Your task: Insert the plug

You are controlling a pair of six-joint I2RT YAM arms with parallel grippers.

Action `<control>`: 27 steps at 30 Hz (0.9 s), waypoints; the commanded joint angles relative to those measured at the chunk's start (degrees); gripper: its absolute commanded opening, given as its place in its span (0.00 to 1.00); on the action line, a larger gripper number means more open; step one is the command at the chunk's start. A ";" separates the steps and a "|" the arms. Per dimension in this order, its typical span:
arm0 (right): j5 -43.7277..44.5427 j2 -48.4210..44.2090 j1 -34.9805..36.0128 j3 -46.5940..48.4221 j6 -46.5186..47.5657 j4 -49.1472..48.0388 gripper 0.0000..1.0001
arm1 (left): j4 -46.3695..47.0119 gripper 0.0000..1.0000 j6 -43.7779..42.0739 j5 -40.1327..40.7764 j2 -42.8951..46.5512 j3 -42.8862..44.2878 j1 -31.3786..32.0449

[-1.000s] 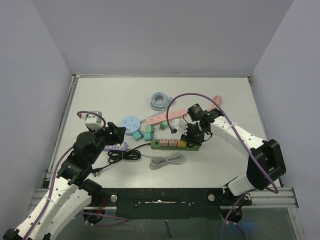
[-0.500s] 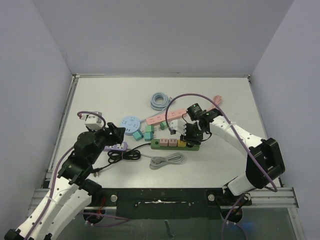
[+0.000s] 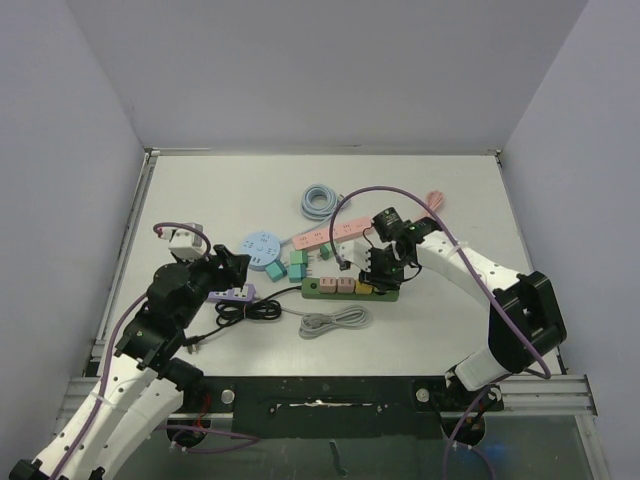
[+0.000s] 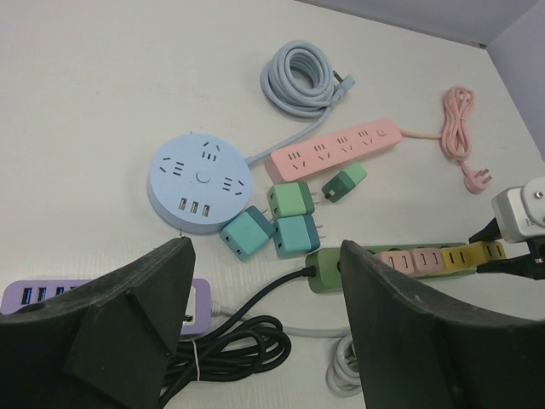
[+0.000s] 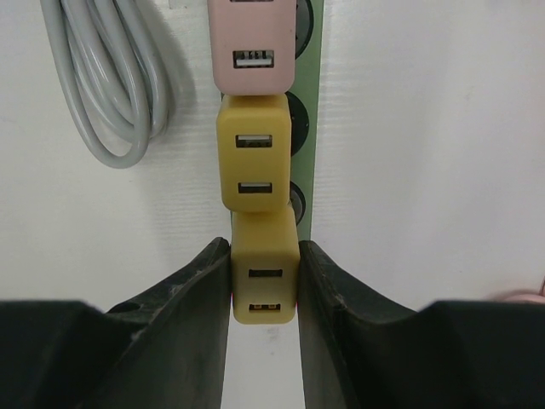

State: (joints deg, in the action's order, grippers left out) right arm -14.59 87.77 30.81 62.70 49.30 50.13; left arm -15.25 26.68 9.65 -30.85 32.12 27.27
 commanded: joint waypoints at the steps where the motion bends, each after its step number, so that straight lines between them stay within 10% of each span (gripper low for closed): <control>1: 3.31 0.79 -0.05 -3.58 0.88 -3.48 0.01 | 3.27 0.68 -0.59 -0.60 0.97 0.13 -0.37; 27: 8.02 13.43 -1.58 -11.58 4.87 -11.77 0.00 | 3.23 0.68 -0.06 -2.73 3.69 -0.38 -0.77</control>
State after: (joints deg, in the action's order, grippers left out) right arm -14.35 89.95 30.87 58.39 50.46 45.41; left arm -15.22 26.74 8.08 -28.12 31.62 26.89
